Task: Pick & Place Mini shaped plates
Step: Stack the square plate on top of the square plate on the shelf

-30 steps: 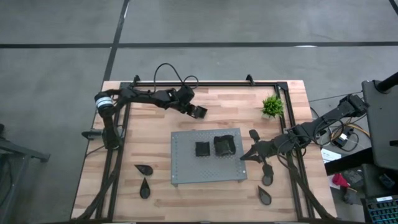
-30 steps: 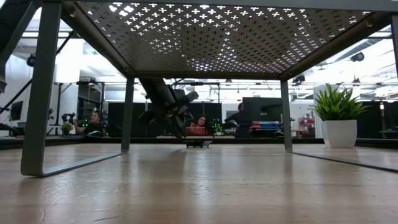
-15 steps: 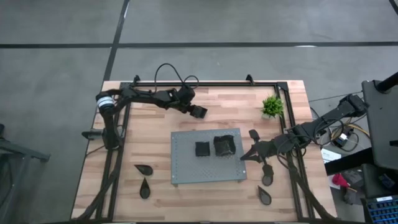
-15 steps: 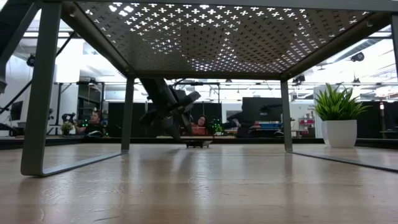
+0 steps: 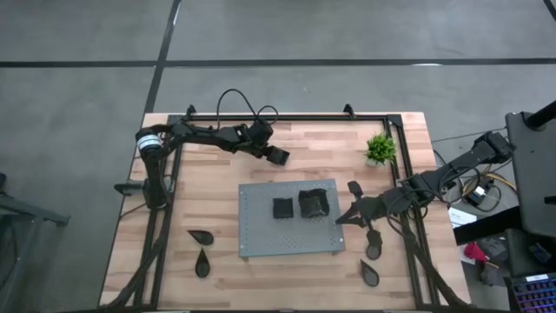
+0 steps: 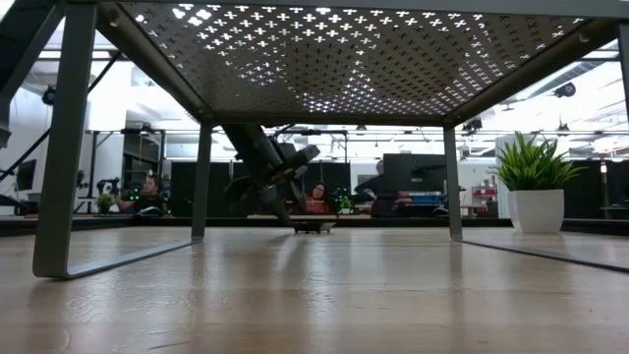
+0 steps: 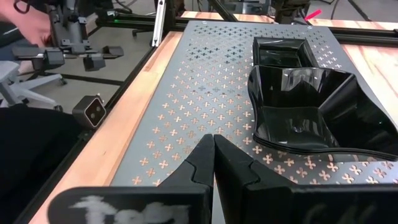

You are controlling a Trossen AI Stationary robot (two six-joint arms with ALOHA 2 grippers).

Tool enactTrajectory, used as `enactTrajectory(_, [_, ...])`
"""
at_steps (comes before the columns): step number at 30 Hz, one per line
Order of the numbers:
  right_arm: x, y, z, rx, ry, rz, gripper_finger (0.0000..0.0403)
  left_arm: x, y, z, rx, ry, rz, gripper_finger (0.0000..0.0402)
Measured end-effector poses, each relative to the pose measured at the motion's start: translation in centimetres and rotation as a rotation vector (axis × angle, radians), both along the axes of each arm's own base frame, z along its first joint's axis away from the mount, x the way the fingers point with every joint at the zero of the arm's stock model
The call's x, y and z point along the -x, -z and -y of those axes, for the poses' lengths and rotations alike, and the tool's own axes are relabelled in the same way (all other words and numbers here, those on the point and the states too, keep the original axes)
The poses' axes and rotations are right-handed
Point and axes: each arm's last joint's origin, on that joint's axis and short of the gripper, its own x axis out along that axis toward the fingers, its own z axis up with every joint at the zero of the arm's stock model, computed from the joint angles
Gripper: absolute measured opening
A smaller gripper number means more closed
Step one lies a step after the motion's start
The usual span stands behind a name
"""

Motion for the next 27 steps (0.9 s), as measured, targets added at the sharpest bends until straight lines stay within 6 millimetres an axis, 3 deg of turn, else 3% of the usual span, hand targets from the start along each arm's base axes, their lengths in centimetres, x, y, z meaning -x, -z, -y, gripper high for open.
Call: enactTrajectory(27, [0.0, 0.1, 0.0, 0.001, 0.000, -0.002, 0.0008, -0.3, 1.9, 0.0, 0.019, 0.001, -0.036, 0.0082])
